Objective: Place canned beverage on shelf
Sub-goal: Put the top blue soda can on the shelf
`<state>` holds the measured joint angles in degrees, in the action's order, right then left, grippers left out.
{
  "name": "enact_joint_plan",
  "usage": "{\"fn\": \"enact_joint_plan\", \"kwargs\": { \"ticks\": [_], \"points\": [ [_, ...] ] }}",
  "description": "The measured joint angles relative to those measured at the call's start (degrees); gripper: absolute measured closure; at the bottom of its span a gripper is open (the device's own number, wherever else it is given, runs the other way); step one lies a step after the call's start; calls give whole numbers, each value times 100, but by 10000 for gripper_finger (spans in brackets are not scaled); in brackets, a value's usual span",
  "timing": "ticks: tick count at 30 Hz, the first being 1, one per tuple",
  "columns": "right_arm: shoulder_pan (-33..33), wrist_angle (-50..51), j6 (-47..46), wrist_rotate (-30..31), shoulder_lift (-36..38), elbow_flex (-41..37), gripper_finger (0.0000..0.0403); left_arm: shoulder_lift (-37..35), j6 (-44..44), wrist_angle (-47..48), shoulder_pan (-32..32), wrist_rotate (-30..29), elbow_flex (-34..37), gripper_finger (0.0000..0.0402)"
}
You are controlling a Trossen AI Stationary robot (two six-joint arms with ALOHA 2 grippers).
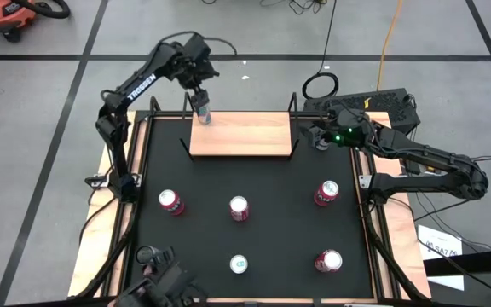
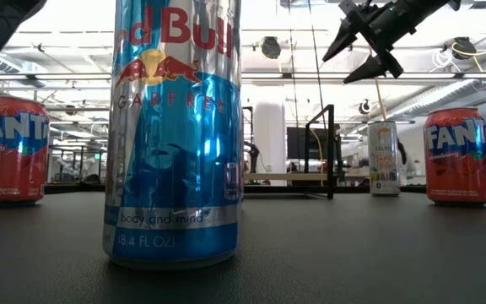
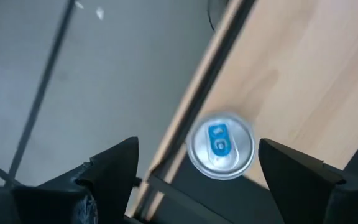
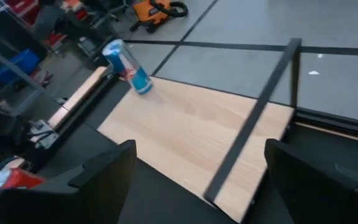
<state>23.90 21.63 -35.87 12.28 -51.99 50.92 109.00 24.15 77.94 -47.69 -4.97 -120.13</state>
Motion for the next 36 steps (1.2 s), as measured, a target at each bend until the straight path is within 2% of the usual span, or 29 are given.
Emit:
{"fn": "enact_joint_plan", "kwargs": {
  "ticks": [5,9,13,17,23,28,32,36],
  "points": [
    [-20,-78,397,-792,1,41,57,-284,-243,3,184,-1,-558,84],
    [-159,725,534,-938,-24,448,57,-602,-612,5,382,88,-615,84],
    [-312,2015,569,-797,-163,1055,57,-823,-1005,2,659,506,-620,84],
    [-387,2842,384,-453,-280,1366,57,-809,-1405,-155,820,194,-608,84],
    [-456,3160,-449,-424,-312,1366,57,-418,-2628,-345,520,-259,-252,84],
    [-768,3520,-980,-14,-308,1366,57,-7,-2841,-315,287,-411,136,84],
    [-980,3670,-1180,-5,-306,1366,57,236,-2945,-177,261,-713,158,84],
    [-1116,3709,-1318,123,-306,1366,57,287,-2988,-109,261,-746,158,84]
  ]
}}
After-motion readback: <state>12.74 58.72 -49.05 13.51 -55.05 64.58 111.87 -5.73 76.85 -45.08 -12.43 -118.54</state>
